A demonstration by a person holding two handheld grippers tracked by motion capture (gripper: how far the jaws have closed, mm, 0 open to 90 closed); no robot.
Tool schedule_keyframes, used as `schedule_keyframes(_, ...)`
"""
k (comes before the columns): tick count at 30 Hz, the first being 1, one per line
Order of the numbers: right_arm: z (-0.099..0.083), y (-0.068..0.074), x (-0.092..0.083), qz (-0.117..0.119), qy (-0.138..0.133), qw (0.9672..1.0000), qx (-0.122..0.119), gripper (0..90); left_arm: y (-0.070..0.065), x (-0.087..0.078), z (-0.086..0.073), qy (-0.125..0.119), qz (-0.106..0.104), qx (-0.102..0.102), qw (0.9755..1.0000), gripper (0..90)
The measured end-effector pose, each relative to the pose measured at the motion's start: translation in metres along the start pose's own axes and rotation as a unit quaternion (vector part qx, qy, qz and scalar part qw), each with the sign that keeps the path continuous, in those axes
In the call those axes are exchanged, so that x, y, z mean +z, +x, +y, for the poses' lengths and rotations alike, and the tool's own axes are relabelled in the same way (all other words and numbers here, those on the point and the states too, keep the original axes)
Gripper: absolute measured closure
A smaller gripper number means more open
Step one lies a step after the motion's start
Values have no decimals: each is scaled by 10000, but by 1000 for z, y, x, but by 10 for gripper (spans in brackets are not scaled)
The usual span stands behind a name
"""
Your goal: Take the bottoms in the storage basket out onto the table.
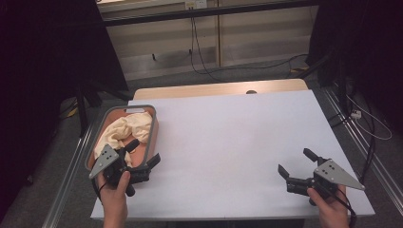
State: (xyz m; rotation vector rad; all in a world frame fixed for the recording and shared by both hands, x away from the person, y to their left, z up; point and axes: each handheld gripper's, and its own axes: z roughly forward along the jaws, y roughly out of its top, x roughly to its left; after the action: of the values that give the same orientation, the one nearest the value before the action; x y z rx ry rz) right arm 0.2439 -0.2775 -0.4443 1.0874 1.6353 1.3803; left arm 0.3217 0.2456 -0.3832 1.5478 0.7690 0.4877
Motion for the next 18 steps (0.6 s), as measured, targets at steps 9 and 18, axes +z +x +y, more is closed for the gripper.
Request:
schedule_keyframes(9,0,-2,-2,-41,-52,10000,32,4,8,-1,18,-62,5,24,10000,23)
schedule_keyframes(18,0,-3,-3,-20,-54,10000,62,3,20,0,33,-105,121,50,9999,20)
